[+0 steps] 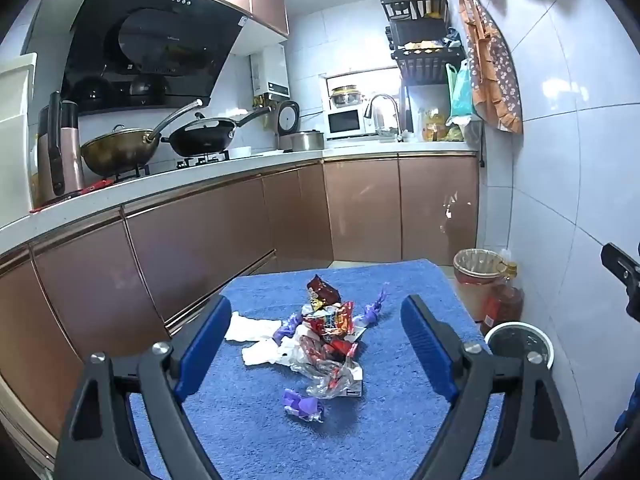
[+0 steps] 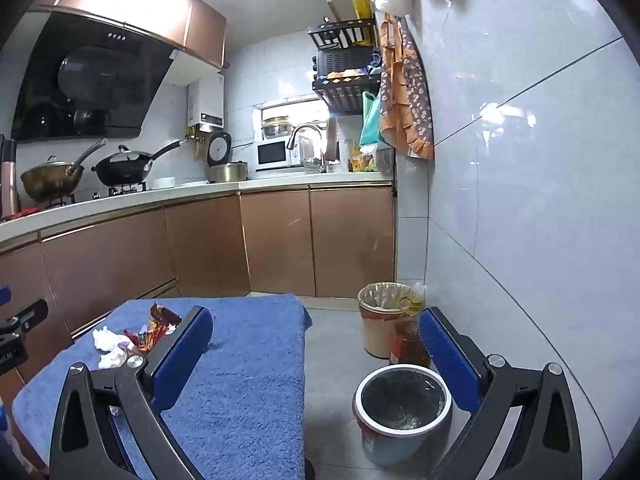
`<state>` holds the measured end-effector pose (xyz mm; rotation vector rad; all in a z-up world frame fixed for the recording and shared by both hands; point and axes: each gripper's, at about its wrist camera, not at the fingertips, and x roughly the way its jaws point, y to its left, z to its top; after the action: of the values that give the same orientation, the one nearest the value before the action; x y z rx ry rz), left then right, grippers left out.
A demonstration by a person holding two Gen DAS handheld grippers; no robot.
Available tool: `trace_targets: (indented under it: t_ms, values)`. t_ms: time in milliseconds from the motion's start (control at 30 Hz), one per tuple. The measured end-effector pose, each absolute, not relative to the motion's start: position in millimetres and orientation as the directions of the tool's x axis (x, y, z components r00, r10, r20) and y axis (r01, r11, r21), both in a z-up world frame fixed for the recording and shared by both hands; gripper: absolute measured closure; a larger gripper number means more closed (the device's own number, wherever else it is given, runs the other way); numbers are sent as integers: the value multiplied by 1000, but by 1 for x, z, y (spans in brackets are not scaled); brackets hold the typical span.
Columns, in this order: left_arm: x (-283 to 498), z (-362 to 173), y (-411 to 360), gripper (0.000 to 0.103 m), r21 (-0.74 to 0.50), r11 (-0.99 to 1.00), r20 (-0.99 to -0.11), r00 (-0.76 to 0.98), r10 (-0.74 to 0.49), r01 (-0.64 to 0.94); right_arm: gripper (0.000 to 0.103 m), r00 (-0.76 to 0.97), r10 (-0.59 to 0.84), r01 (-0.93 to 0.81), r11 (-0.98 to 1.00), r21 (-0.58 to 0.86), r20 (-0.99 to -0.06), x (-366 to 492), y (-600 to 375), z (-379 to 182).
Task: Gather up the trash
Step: 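Move both tools toward the trash pile on the blue towel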
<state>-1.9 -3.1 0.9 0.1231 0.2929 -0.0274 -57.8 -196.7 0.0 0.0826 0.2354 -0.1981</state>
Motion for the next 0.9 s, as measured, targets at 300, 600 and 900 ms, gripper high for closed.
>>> trace_targets:
  t_ms: [300,600,900]
  values:
    - [16,11,-2,12,103,993,-306,952,-16,49,0,946,-212,234,970,62,-246,-49,-206,2]
    - [45,-6,2,12,84,995,-339,940,-28,59,0,935,-188,216,975,60,-300,-25,-208,-4]
    - [61,-32,35,12,51,992,-422,903,-83,115,0,921,-110,151,985,82,-373,11,-207,-16]
